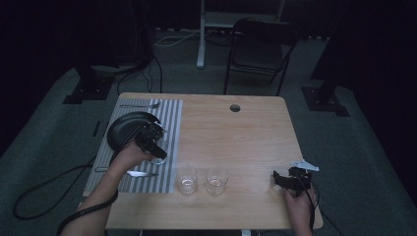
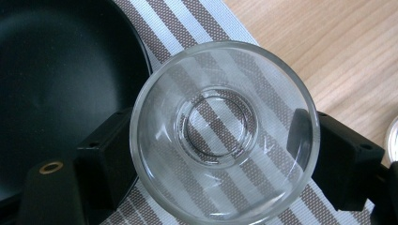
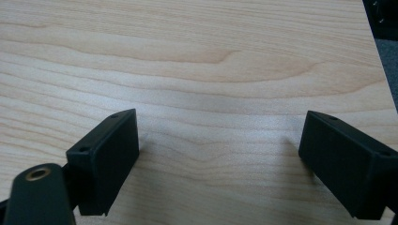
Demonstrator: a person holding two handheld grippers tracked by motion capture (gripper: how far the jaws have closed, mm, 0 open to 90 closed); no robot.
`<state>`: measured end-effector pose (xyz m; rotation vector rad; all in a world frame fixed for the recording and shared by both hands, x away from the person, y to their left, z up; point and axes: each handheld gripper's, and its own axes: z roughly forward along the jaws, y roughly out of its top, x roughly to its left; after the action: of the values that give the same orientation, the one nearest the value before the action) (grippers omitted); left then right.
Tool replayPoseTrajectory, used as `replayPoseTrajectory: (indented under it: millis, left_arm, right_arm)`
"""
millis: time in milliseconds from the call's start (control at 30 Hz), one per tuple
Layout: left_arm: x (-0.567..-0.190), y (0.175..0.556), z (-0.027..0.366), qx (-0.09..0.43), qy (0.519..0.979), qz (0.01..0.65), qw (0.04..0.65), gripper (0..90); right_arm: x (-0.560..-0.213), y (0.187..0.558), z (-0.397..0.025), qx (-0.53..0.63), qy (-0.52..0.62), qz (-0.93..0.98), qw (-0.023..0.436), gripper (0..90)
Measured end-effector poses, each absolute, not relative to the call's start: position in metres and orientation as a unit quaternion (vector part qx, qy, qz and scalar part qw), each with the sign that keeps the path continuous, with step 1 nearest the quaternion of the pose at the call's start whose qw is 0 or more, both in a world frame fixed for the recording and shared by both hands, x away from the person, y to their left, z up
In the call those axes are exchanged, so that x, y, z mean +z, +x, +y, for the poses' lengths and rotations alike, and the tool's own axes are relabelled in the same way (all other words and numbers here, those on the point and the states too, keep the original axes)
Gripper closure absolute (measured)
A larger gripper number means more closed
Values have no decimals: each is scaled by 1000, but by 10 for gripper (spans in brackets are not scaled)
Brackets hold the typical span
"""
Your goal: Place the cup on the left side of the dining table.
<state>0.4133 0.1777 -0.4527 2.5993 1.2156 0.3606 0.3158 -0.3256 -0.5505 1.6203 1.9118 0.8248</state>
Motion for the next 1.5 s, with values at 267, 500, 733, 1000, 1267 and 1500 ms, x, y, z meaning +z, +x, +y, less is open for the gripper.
replayPoseTrajectory:
  millis: [267, 500, 733, 1000, 1267, 1500]
  left_arm:
    - [-457, 412, 189, 124, 872, 441, 172, 179]
    - [-460, 405, 190, 123, 868, 446, 181, 89]
    - [-462, 393, 201, 151, 843, 471, 213, 2]
    - [-463, 371, 211, 170, 826, 476, 251, 2]
    - [-470, 358, 227, 170, 800, 507, 271, 3]
    - [-483, 343, 239, 177, 790, 521, 269, 3]
  right_arm:
    - [-551, 316, -326, 303, 595, 702, 249, 120]
    - [-550, 316, -326, 303, 595, 702, 249, 120]
    - [-551, 316, -326, 303, 595, 702, 249, 120]
    - [-551, 316, -326, 303, 595, 702, 249, 121]
    - [-550, 316, -326, 303, 595, 702, 249, 120]
    - [-551, 316, -326, 303, 595, 702, 249, 120]
